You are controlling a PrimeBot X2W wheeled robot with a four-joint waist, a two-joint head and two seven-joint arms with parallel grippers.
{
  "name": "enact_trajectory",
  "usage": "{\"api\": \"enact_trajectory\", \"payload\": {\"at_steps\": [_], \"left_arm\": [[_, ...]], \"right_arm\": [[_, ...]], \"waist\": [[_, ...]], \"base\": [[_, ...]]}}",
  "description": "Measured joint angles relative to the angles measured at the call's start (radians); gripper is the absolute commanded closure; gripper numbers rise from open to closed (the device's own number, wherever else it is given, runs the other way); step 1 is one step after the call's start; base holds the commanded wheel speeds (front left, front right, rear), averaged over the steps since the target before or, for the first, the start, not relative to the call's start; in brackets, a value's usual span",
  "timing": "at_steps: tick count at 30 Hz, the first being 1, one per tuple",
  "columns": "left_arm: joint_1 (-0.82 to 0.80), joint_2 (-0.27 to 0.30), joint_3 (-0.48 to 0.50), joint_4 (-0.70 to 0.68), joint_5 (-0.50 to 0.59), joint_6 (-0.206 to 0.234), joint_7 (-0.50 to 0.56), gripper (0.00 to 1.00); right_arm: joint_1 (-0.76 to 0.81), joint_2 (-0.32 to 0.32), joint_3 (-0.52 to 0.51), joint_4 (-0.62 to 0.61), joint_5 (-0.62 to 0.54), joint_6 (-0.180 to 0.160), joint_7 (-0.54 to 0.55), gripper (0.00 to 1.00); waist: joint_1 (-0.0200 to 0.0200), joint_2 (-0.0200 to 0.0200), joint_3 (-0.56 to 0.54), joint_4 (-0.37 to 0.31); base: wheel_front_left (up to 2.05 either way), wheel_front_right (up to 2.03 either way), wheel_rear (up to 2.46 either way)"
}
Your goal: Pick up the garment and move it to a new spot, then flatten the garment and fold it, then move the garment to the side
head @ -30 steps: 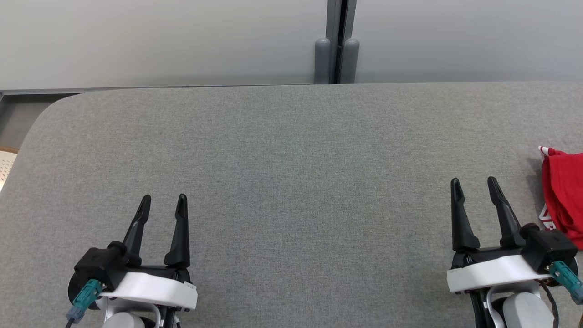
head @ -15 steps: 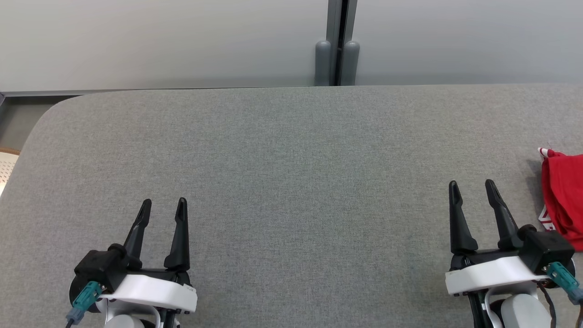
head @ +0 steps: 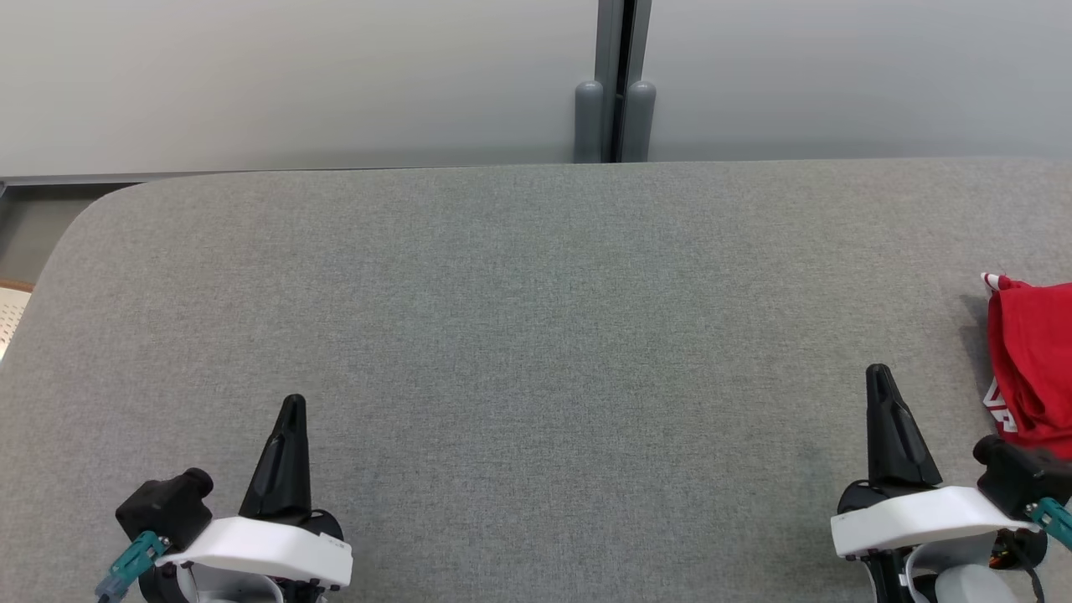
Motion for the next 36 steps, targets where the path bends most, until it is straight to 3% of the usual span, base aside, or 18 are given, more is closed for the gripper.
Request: {"api": "enact_trajectory", "payload": {"at_steps": [18,36], "left_arm": [[-0.005,0.004,0.036,-0.001,-0.285,-0.008,0.076,1.00],[-0.010,0.006,0.065,-0.004,-0.496,-0.013,0.136,1.00]], "right_arm": [[0.001,-0.004,-0.032,-0.009,0.316,0.000,0.078,1.00],[0.002,-0.006,-0.059,-0.016,0.545,0.000,0.137,1.00]], "waist": [[0.0000,0.0000,-0.014,-0.012],[0.0000,0.0000,-0.027,-0.023]], "base": [[0.00,0.00,0.00],[0.00,0.00,0.00]]}}
